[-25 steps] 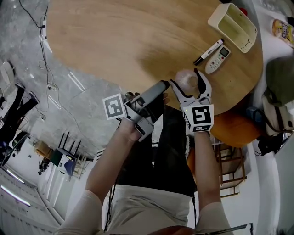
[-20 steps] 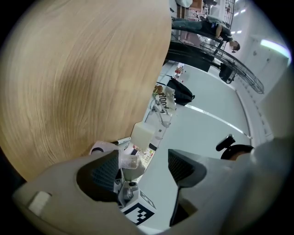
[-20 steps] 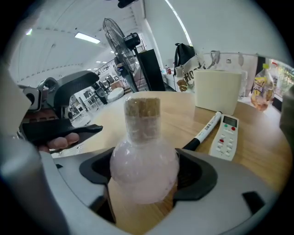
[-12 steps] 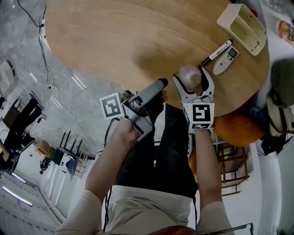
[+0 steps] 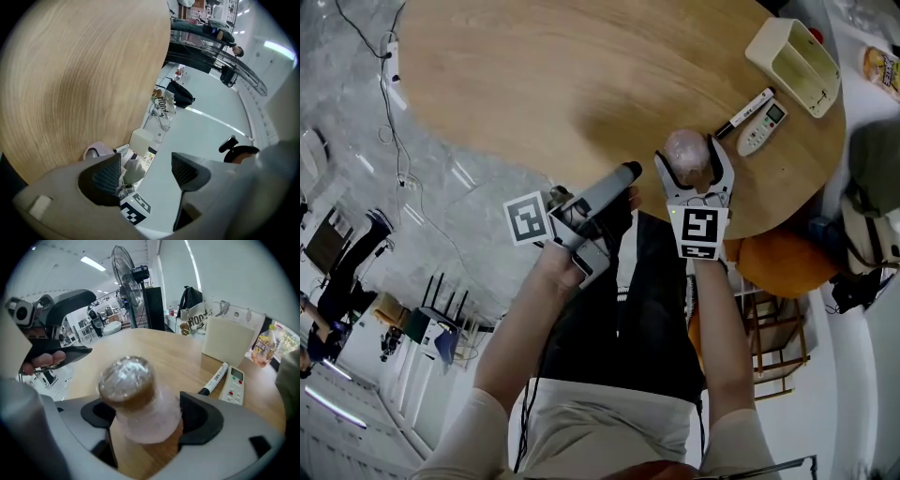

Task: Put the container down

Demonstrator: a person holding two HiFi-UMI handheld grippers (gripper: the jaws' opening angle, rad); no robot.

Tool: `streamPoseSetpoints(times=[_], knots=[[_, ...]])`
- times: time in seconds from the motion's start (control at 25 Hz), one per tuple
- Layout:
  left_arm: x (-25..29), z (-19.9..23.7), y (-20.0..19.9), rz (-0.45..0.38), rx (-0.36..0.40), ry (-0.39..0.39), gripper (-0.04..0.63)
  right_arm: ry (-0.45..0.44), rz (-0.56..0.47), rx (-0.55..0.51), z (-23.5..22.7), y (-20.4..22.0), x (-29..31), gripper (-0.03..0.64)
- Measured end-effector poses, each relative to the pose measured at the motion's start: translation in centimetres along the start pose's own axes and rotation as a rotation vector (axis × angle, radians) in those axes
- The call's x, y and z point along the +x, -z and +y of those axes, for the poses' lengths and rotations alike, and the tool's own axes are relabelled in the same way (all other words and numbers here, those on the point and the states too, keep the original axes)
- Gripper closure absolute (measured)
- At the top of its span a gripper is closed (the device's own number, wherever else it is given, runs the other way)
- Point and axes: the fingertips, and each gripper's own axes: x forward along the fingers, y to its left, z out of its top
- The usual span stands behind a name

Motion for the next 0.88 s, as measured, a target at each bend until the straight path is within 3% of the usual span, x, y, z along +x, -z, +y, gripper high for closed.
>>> streamPoseSetpoints(times=[0.28,0.48,0.6,0.88], knots=[[-1.2,-5.3,1.1,0.04,0.057,0.038,0.259,0.003,-0.01,-0.033,0.9,-3.8,-3.5,0.212],[-2.6,-10.8,3.5,0.081,0.106,0.066,0.259,0.008,-0.047,-0.007,2.2,-8.5,-9.2,0.215],[-3.7,-15.1,5.7,0.121,0.169,0.086,0.291,0.009,-0.078,0.014,3.1,-11.9,-13.6,0.223],[-7.7,-25.8,11.6,0.171,0.359,0.084,0.374,0.047,-0.156,0.058,5.4,-18.7,-26.0,0.342]])
